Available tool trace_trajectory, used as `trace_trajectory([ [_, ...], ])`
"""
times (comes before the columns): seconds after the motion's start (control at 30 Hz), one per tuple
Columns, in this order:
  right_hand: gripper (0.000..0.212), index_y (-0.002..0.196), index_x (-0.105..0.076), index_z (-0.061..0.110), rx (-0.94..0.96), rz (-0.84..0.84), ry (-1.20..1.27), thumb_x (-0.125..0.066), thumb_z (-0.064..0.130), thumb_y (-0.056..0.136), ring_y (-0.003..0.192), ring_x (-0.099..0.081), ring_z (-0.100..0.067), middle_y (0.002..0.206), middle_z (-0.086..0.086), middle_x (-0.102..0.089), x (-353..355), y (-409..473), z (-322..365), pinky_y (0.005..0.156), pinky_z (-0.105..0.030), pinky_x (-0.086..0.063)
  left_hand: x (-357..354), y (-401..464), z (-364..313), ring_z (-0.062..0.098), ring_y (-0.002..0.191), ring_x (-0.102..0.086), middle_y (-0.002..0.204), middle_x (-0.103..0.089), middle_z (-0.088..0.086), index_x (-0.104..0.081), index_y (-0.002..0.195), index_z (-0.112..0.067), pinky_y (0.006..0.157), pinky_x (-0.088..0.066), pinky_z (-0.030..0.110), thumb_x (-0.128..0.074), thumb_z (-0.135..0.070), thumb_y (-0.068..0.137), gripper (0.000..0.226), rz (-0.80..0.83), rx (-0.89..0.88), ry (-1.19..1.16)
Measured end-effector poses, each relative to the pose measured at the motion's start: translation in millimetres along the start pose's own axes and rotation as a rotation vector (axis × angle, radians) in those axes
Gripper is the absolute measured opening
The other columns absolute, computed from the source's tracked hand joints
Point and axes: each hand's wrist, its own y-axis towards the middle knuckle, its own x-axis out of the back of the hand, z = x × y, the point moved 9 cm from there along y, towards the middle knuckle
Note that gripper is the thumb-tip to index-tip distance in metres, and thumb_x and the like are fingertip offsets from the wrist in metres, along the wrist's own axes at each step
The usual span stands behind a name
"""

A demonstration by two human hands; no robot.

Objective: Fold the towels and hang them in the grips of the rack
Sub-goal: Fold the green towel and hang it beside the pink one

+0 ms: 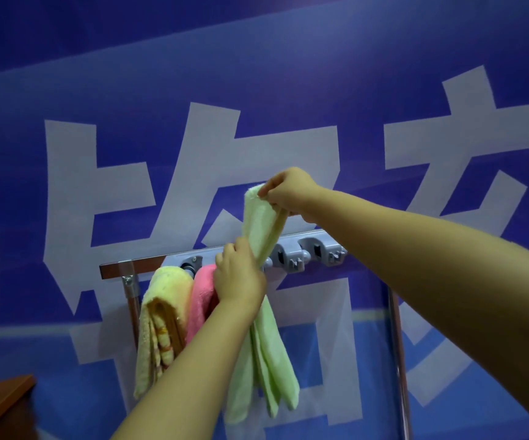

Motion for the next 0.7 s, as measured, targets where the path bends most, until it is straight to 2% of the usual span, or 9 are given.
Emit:
trace_trajectory([
  [0.1, 0.020, 0.101, -0.070, 0.010, -0.118, -0.069, 0.016, -0.054, 0.011, 0.089, 0.077, -0.053, -0.024, 0.091, -0.010, -0.055, 17.7, -2.6, -37.4, 0.058, -0.030, -0.049, -14.7, -0.4, -1.5, 0.037, 0.100, -0.054, 0.112, -0.052, 0.014, -0.048, 0.114, -0.010, 0.071, -0.041, 0.038, -0.053, -0.008, 0.083, 0.031, 0.133, -0.076, -0.018],
  [0.17, 0.020, 0.097, -0.072, 0.011, -0.199, -0.093, 0.032, -0.055, 0.009, 0.087, 0.073, -0.052, -0.024, 0.091, -0.010, -0.056, 26.6, -9.0, -64.8, 0.065, -0.033, -0.053, -19.7, -3.8, -3.8, 0.035, 0.100, -0.053, 0.115, -0.049, 0.014, -0.046, 0.120, -0.010, 0.069, -0.039, 0.035, -0.051, -0.004, 0.081, 0.040, 0.205, -0.130, 0.011],
  [0.23, 0.021, 0.086, -0.072, 0.015, -0.285, -0.098, 0.101, -0.053, 0.006, 0.087, 0.075, -0.052, -0.024, 0.089, -0.008, -0.055, 27.7, -21.9, -91.4, 0.074, -0.036, -0.054, -19.6, -6.1, -5.2, 0.033, 0.105, -0.052, 0.119, -0.049, 0.014, -0.046, 0.125, -0.012, 0.072, -0.040, 0.033, -0.052, -0.003, 0.079, 0.047, 0.256, -0.172, 0.006],
  [0.3, 0.024, 0.083, -0.072, 0.018, -0.361, -0.105, 0.231, -0.053, 0.004, 0.088, 0.075, -0.051, -0.022, 0.084, -0.005, -0.054, 21.8, -39.4, -117.3, 0.074, -0.037, -0.054, -18.4, -7.1, -4.8, 0.031, 0.108, -0.052, 0.123, -0.050, 0.012, -0.045, 0.130, -0.015, 0.079, -0.043, 0.033, -0.052, -0.004, 0.079, 0.052, 0.309, -0.198, 0.003],
  [0.4, 0.024, 0.094, -0.070, 0.012, -0.426, -0.071, 0.460, -0.050, 0.000, 0.089, 0.073, -0.051, -0.015, 0.090, -0.004, -0.057, 1.2, -70.2, -146.9, 0.059, -0.027, -0.051, -11.8, -9.6, -6.5, 0.026, 0.113, -0.053, 0.127, -0.052, 0.006, -0.047, 0.130, -0.019, 0.078, -0.039, 0.026, -0.051, -0.005, 0.080, 0.053, 0.380, -0.233, 0.033],
  [0.47, 0.028, 0.086, -0.067, 0.013, -0.459, -0.064, 0.604, -0.045, -0.004, 0.090, 0.072, -0.053, -0.015, 0.093, -0.005, -0.057, -10.8, -87.7, -158.4, 0.052, -0.024, -0.048, -5.8, -10.8, -9.9, 0.023, 0.115, -0.052, 0.129, -0.053, 0.003, -0.048, 0.130, -0.019, 0.076, -0.036, 0.023, -0.050, -0.005, 0.082, 0.050, 0.439, -0.254, 0.048],
  [0.57, 0.031, 0.081, -0.062, 0.012, -0.496, -0.094, 0.785, -0.040, -0.007, 0.090, 0.073, -0.054, -0.019, 0.089, -0.009, -0.057, -26.0, -106.7, -165.7, 0.058, -0.028, -0.048, -0.5, -12.2, -11.0, 0.020, 0.114, -0.049, 0.133, -0.051, 0.003, -0.045, 0.134, -0.021, 0.085, -0.039, 0.024, -0.051, -0.004, 0.083, 0.054, 0.548, -0.275, 0.066],
  [0.63, 0.030, 0.080, -0.059, 0.012, -0.532, -0.105, 0.815, -0.038, -0.007, 0.090, 0.071, -0.054, -0.020, 0.087, -0.011, -0.055, -40.2, -118.0, -170.8, 0.058, -0.029, -0.046, -0.2, -12.5, -9.0, 0.017, 0.106, -0.049, 0.134, -0.049, 0.003, -0.041, 0.138, -0.022, 0.080, -0.039, 0.024, -0.051, -0.004, 0.082, 0.060, 0.607, -0.277, 0.075],
  [0.7, 0.029, 0.078, -0.056, 0.012, -0.591, -0.101, 0.819, -0.036, -0.006, 0.091, 0.067, -0.052, -0.021, 0.084, -0.012, -0.053, -57.3, -129.7, -177.3, 0.057, -0.028, -0.043, -3.0, -10.9, -7.3, 0.018, 0.111, -0.049, 0.138, -0.046, 0.003, -0.036, 0.142, -0.023, 0.079, -0.036, 0.022, -0.050, -0.003, 0.082, 0.065, 0.652, -0.302, 0.135],
])
